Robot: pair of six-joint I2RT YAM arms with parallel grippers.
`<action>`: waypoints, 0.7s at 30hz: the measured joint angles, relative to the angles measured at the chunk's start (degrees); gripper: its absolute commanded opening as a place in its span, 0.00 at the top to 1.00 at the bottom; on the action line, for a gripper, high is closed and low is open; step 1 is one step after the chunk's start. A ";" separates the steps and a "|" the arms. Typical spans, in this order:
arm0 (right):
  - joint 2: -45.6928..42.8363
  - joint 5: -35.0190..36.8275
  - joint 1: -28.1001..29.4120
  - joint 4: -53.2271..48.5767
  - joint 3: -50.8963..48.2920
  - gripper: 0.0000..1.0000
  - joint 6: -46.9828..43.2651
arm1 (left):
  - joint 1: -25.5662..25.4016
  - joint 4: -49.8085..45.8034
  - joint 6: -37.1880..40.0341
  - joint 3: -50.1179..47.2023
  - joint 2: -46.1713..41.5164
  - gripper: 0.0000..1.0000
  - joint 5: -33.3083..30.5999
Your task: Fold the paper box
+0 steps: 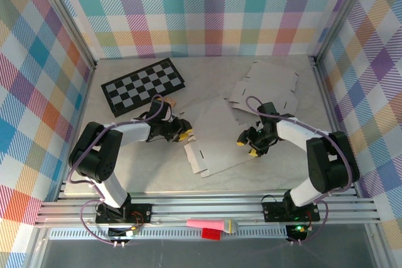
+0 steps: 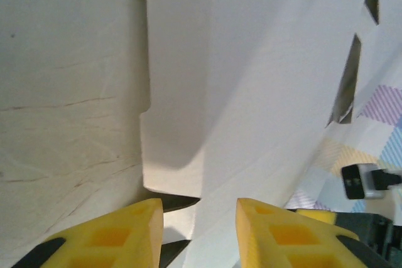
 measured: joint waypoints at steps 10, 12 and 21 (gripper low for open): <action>1.64 0.07 -0.17 -0.70 1.09 0.43 -2.12 | -0.15 -8.52 3.74 0.81 -2.58 0.52 -2.19; 1.53 0.07 -0.17 -0.72 1.20 0.43 -2.49 | -0.35 -13.60 6.75 2.38 -2.78 0.50 -2.23; 2.84 0.48 -0.39 -0.90 1.31 0.45 -4.28 | -2.01 -29.24 24.55 10.08 0.70 0.49 -4.39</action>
